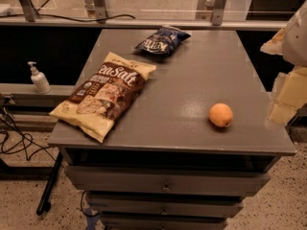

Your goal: Pick brown chip bag

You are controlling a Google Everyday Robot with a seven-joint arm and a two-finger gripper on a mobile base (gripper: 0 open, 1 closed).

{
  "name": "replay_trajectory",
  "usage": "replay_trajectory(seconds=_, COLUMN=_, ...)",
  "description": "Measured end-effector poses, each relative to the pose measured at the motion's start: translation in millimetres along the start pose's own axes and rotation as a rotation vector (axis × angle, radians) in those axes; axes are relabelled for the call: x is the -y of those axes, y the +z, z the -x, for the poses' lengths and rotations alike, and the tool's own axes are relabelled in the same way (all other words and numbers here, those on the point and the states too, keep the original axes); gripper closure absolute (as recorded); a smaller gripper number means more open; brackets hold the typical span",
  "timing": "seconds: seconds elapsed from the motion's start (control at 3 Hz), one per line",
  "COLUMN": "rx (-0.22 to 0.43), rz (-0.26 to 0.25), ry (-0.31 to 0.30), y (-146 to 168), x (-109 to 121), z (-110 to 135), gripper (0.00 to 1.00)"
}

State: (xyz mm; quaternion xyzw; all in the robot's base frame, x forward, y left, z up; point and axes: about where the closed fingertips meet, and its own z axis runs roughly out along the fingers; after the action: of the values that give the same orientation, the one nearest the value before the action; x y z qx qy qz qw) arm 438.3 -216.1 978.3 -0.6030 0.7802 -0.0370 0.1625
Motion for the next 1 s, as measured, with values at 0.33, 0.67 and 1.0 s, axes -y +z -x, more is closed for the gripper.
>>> replay_trajectory(seconds=0.33, rx=0.0, rz=0.0, ry=0.0, y=0.0, x=0.0, z=0.0, gripper=0.0)
replay_trajectory(seconds=0.67, rx=0.01, rz=-0.012, ry=-0.014, y=0.4, x=1.0, z=5.1, gripper=0.0)
replay_trajectory(seconds=1.0, rx=0.122, rz=-0.005, ry=-0.053, y=16.4, x=5.5, z=36.1, gripper=0.0)
